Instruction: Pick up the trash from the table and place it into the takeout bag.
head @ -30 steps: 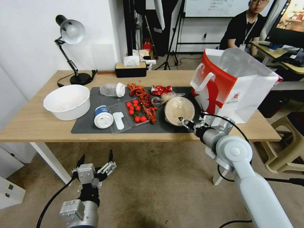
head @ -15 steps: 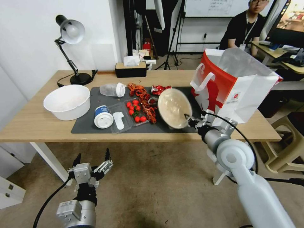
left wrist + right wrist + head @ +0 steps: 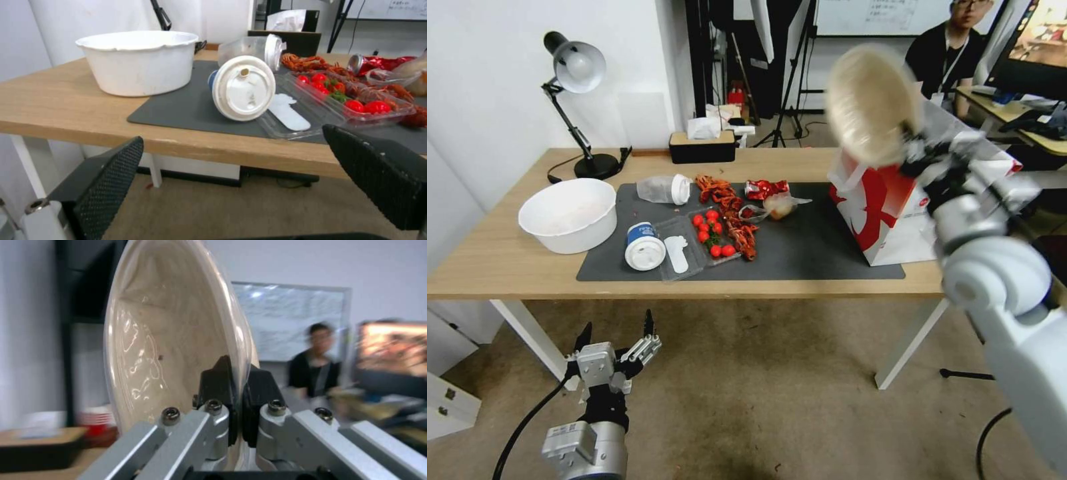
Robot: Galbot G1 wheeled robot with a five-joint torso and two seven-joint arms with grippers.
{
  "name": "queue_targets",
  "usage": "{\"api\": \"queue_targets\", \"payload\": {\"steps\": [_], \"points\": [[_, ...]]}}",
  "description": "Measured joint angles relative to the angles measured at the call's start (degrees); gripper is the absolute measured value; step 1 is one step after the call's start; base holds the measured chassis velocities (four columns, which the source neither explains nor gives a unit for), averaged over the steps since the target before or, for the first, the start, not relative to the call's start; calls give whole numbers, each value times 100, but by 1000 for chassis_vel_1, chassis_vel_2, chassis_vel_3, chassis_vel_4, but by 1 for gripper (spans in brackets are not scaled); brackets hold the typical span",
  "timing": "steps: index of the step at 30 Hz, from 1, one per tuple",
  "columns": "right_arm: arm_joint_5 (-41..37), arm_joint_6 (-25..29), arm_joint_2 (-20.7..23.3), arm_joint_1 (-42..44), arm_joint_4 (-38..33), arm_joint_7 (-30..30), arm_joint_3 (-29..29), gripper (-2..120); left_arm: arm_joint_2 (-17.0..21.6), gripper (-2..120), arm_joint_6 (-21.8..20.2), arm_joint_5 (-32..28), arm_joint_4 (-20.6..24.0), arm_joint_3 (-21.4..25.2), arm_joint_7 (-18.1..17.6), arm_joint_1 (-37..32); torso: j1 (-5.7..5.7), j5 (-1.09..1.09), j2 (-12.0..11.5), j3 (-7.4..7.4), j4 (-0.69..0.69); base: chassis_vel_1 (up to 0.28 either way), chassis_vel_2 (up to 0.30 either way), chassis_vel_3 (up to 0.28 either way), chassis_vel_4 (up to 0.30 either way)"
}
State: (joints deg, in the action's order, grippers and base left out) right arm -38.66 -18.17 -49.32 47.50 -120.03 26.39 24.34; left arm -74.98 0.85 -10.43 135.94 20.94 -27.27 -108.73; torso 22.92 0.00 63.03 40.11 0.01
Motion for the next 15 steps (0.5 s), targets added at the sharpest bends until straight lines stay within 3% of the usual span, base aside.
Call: {"api": "queue_targets", "payload": {"steps": [8,13,15], "points": [[373,-250,108,-101,399,424,-9,2,-8,100,-34,-53,-34,-8,-4,20,0,1,0,0,-1,0,0,0,0],[335,-242,35,-12,405,411,30,22,-2,100,-43,-71,-60,-24,-5,53,0,-1,0,0,-2,0,0,0,0],[326,-235,29,-8,406,407,31,23,1,100,-43,-71,-64,-24,-5,53,0,0,0,0,-2,0,0,0,0]]}}
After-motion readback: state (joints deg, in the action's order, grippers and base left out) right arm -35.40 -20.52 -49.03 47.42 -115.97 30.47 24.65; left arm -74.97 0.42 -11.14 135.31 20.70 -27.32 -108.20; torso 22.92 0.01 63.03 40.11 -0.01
